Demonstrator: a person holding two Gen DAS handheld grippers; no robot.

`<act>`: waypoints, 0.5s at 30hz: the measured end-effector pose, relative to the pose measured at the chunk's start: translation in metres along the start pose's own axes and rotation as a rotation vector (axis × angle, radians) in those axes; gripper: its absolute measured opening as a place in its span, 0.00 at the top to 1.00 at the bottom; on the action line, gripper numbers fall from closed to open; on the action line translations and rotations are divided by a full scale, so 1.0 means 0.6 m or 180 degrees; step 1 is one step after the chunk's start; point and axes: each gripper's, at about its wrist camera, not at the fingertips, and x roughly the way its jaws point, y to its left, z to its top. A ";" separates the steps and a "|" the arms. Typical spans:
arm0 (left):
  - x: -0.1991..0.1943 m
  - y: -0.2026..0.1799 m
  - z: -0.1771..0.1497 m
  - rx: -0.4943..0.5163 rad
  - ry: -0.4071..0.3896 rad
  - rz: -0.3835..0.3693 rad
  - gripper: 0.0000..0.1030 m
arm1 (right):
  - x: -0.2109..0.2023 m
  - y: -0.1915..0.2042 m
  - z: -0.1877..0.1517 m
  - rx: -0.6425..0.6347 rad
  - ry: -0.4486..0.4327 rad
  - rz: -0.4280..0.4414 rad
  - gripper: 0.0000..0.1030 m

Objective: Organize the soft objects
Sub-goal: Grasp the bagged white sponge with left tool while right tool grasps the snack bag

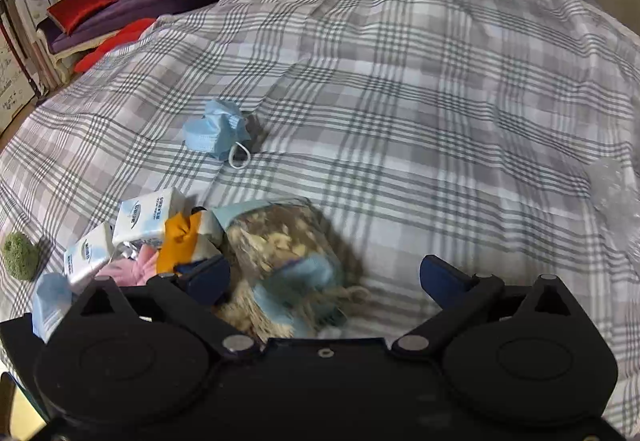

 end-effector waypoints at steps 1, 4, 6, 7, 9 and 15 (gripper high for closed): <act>0.002 -0.007 0.004 0.0046 -0.0005 -0.0013 0.04 | 0.009 0.008 0.004 -0.0021 0.0022 -0.0004 0.01; 0.009 -0.028 0.017 0.0196 -0.0031 -0.0050 0.04 | 0.037 0.029 0.005 -0.0075 0.0120 0.0005 0.02; 0.016 -0.044 0.025 0.0318 -0.0041 -0.0089 0.04 | 0.058 0.036 0.002 -0.0123 0.0164 -0.0022 0.02; 0.021 -0.051 0.029 0.0381 -0.0044 -0.0095 0.04 | 0.065 0.039 -0.001 -0.0148 0.0161 -0.0057 0.04; 0.031 -0.068 0.037 0.0494 -0.0066 -0.0093 0.04 | 0.074 0.038 -0.003 -0.0220 0.0147 -0.0110 0.08; 0.067 -0.116 0.059 0.0776 -0.0061 -0.0189 0.04 | 0.090 -0.004 0.003 0.0127 0.0355 0.0342 0.46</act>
